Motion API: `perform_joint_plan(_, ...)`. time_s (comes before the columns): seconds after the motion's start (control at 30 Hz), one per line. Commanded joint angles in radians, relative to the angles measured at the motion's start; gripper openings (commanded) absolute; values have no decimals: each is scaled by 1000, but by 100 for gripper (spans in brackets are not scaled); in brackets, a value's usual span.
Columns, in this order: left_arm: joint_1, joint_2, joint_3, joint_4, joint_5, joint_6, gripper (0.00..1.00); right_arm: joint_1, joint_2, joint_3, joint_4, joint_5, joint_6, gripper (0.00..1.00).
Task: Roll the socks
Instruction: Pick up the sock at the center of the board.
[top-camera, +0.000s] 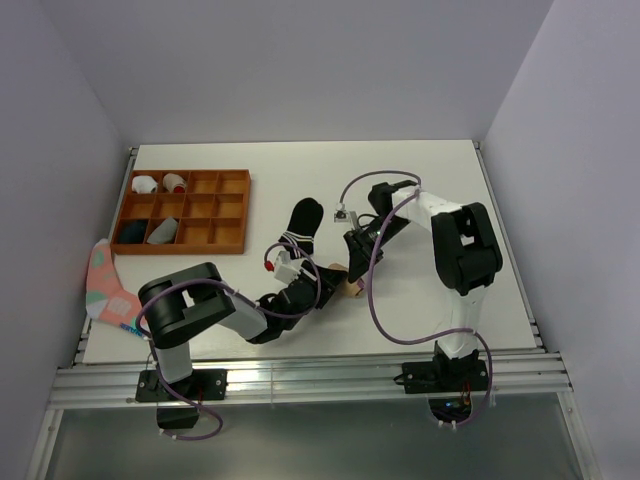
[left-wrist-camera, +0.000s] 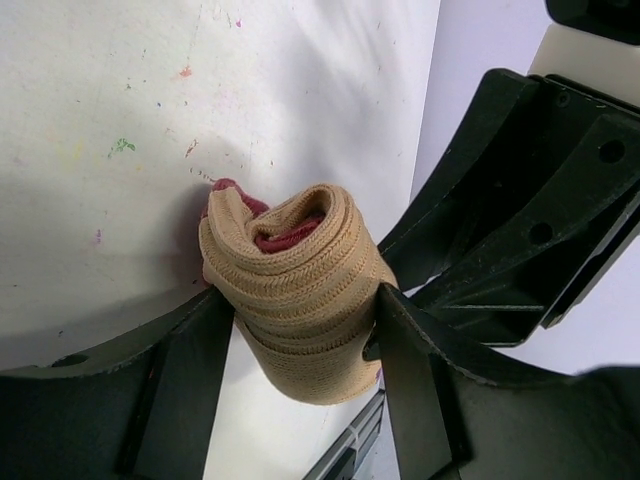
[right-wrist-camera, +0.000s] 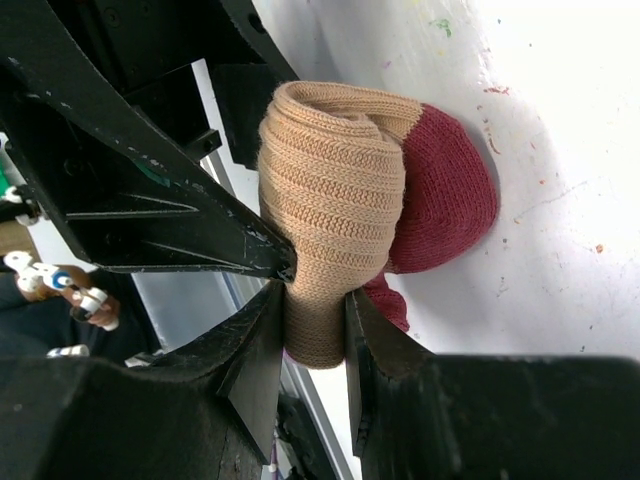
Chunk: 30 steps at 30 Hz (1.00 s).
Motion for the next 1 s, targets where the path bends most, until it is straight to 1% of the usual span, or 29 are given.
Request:
perform_joint_plan(0.0,10,-3,16,-60,-56,-22,64,61,-92,34,-159,-166,-5,14)
perform_joint_plan(0.13,2,-21,31,-103,-71,-23,66,81,-111,31,-163,-171,-5,13)
perform_joint_plan(0.2,-3,-30,34,-120,-77,-32,68,83,-114,37,-171,-175,-17,13)
perform_joint_plan(0.3,-9,-43,36,-130,-96,-43,68,86,-115,54,-203,-191,-46,14)
perform_joint_plan(0.57,-10,-66,38,-129,-120,-28,65,90,-101,67,-283,-215,-111,13)
perform_joint_plan(0.67,-12,-75,34,-113,-122,-13,61,94,-103,64,-272,-211,-103,13)
perform_joint_plan(0.7,-12,-81,33,-112,-124,-9,56,92,-103,64,-271,-209,-100,14)
perform_joint_plan(0.77,-12,-87,30,-100,-122,4,51,94,-105,65,-268,-208,-97,13)
perform_joint_plan(0.8,-12,-90,30,-94,-120,11,45,94,-106,65,-261,-206,-94,14)
perform_joint_plan(0.83,-12,-93,30,-90,-119,18,42,95,-111,64,-255,-195,-82,14)
perform_joint_plan(0.87,-12,-95,33,-83,-114,30,34,95,-114,64,-249,-191,-77,14)
perform_joint_plan(0.97,-12,-99,45,-78,-96,60,21,98,-127,57,-217,-159,-48,17)
